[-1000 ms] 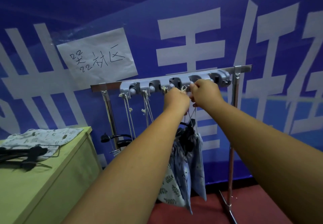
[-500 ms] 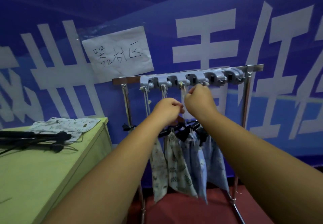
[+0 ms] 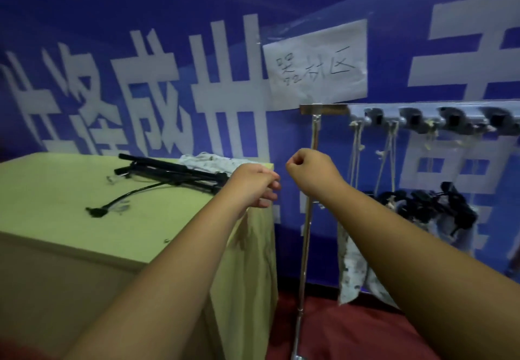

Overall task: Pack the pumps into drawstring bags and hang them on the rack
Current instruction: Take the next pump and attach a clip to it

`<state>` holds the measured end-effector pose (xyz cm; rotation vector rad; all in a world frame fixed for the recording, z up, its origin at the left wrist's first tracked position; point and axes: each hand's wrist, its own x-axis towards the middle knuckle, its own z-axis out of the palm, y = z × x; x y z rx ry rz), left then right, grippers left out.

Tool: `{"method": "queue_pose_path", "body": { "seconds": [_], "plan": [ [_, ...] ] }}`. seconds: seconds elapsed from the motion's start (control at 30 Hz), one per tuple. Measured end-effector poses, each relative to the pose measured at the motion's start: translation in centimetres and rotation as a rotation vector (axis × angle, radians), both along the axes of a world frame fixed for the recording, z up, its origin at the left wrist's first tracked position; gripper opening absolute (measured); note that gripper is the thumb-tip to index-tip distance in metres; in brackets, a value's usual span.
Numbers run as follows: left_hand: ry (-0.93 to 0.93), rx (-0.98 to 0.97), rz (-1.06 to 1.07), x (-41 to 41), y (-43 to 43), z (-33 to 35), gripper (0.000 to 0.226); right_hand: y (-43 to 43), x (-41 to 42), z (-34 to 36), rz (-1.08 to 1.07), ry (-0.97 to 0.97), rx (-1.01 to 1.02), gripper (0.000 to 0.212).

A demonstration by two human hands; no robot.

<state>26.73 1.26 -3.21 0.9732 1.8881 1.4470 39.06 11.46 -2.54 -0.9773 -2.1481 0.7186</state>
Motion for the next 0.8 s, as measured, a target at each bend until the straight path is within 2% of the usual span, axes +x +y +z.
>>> {"method": "queue_pose_path", "body": {
  "seconds": [0.3,0.6,0.7,0.8],
  "plan": [
    [0.021,-0.031,0.225,-11.2,-6.0,-0.9,0.015,-2.6,-9.6,-2.4,0.188,-0.198,0.049,0.022],
    [0.021,-0.033,0.482,-22.3,-7.7,-5.2,0.018,-0.6,-19.0,-3.6,0.203,-0.249,0.139,0.027],
    [-0.028,-0.029,0.468,-24.1,-6.9,-7.1,0.019,0.5,-22.0,-4.3,0.241,-0.270,0.203,0.033],
    [0.029,-0.081,0.384,-25.1,-6.0,-8.3,0.022,0.8,-24.6,-5.4,0.303,-0.482,0.390,0.036]
  ]
}}
